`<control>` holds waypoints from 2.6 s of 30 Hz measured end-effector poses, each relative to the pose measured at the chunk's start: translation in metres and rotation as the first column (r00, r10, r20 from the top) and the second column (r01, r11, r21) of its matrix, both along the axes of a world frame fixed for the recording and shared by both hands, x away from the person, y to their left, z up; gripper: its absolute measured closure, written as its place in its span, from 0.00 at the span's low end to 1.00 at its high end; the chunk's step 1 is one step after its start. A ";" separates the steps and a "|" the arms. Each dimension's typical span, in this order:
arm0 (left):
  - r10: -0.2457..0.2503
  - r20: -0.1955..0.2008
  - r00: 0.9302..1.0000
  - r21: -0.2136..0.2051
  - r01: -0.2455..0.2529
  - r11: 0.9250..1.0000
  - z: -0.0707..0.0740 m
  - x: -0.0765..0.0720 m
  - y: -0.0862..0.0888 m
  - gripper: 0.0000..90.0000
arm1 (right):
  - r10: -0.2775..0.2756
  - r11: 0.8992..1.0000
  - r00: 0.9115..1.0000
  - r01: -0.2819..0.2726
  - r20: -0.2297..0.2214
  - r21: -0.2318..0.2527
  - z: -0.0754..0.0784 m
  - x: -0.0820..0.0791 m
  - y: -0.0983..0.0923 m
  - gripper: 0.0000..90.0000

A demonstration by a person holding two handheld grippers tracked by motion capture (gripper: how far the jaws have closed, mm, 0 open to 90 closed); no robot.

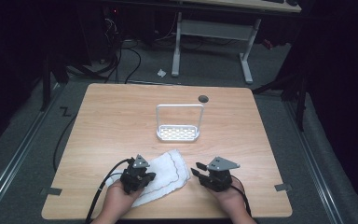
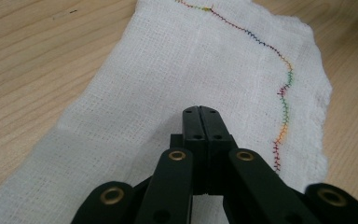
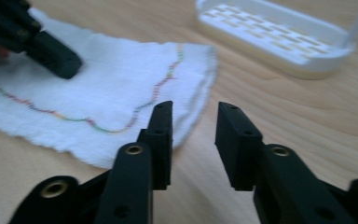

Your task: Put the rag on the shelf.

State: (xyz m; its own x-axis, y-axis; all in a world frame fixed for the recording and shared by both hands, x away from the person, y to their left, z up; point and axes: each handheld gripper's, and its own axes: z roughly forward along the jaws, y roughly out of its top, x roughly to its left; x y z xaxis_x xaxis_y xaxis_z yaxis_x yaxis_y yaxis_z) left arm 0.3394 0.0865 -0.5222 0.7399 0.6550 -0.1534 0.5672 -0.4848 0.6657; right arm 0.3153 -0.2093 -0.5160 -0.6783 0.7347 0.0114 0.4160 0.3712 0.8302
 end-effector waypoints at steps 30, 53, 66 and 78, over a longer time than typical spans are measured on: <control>0.081 -0.002 0.997 -0.016 -0.081 0.997 -0.001 0.011 0.056 0.88 | -0.034 0.984 0.995 0.016 -0.095 -0.180 -0.012 0.010 0.008 1.00; -0.111 0.033 0.993 -0.120 0.114 0.986 0.008 -0.012 -0.005 0.88 | -0.192 0.979 0.980 0.187 -0.060 -0.076 -0.001 0.037 -0.031 1.00; -0.203 0.009 0.979 -0.074 0.204 0.976 -0.006 -0.010 -0.034 0.93 | -0.128 0.991 0.980 0.118 -0.150 -0.070 -0.014 0.020 -0.023 1.00; -0.208 0.007 0.978 -0.088 0.208 0.974 -0.002 -0.029 -0.011 0.88 | -0.054 0.994 0.990 0.042 -0.127 -0.097 -0.015 0.026 0.004 1.00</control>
State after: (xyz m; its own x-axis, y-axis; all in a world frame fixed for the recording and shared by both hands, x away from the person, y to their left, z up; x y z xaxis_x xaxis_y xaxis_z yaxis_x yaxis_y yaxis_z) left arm 0.3109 0.0754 -0.5241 0.8580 0.4708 -0.2053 0.4619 -0.5324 0.7094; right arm 0.3412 -0.2057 -0.5307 -0.6396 0.7683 0.0260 0.5367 0.4220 0.7307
